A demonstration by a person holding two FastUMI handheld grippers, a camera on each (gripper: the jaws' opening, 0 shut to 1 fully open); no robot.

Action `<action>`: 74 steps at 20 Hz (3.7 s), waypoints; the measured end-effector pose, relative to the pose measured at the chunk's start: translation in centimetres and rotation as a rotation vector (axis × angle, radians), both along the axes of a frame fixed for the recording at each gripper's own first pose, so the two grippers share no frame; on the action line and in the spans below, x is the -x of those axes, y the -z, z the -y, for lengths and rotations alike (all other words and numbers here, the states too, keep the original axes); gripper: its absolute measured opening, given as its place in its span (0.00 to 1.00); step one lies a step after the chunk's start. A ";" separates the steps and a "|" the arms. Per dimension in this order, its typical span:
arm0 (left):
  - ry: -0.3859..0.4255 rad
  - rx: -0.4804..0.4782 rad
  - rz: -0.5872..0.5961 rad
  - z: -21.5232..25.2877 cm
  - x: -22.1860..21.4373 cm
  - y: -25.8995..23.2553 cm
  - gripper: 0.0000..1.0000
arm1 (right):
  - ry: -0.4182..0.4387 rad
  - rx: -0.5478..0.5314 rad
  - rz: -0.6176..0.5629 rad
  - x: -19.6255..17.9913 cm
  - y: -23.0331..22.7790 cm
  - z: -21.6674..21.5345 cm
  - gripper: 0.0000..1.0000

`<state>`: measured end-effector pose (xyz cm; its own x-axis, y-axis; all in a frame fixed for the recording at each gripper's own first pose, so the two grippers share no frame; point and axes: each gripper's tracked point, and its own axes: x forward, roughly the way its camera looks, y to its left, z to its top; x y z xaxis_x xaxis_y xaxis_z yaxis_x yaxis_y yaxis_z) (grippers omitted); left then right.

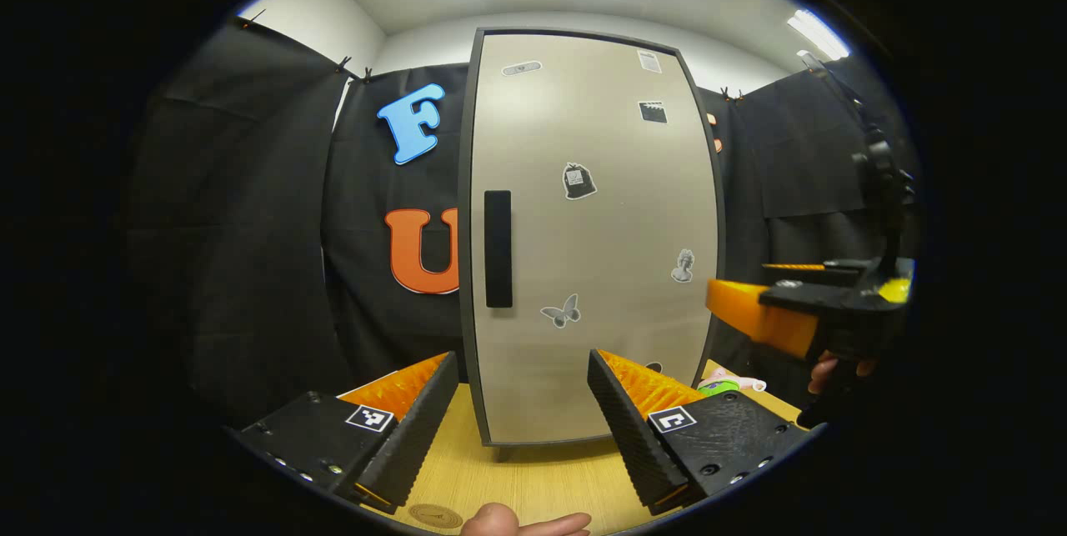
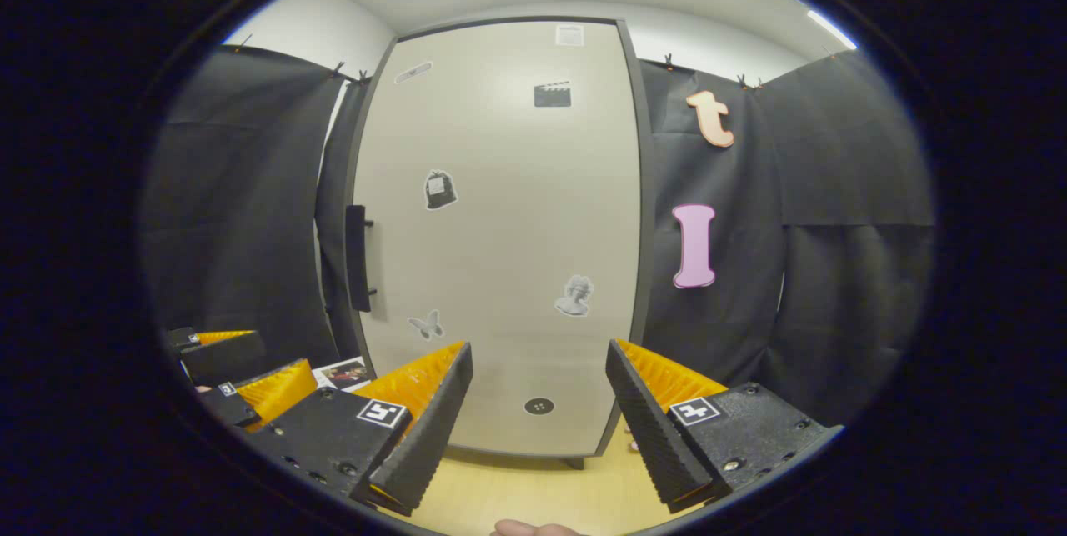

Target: Open the cabinet door with the right hand, grasp the bottle in the cabinet with the left hand and place it on the coaster, then close the cabinet door with the right hand.

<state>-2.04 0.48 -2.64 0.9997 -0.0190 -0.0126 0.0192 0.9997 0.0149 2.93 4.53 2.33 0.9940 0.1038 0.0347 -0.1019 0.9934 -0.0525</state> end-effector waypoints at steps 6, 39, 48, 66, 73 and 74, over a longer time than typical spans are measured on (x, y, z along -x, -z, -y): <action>-0.039 -0.010 -0.039 -1.8 4.2 2.8 0.95 | -0.125 0.025 0.014 -2.3 -1.5 -6.5 0.96; -0.345 -0.019 -0.170 -14.9 15.1 7.8 0.96 | -0.243 0.126 -0.037 -12.9 2.2 -22.5 0.44; -0.294 -0.033 -0.195 -14.9 13.6 9.0 0.96 | -0.297 0.097 -0.062 -11.0 2.3 -22.2 0.18; -0.160 -0.045 -0.169 -9.8 14.0 8.0 0.96 | -0.420 0.029 -0.131 0.0 2.8 -17.3 0.15; -0.106 -0.052 -0.153 -6.7 12.8 7.1 0.96 | -0.417 -0.007 -0.124 0.8 2.8 -15.7 0.14; -0.096 -0.054 -0.153 -6.3 12.7 7.1 0.96 | -0.413 -0.010 -0.123 0.8 2.9 -15.6 0.14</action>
<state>-14.73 6.74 -9.78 0.9833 0.0808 -0.1633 -0.0697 0.9949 0.0723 2.11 20.08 -0.53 0.8657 0.4943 -0.0790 -0.4963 0.8682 -0.0058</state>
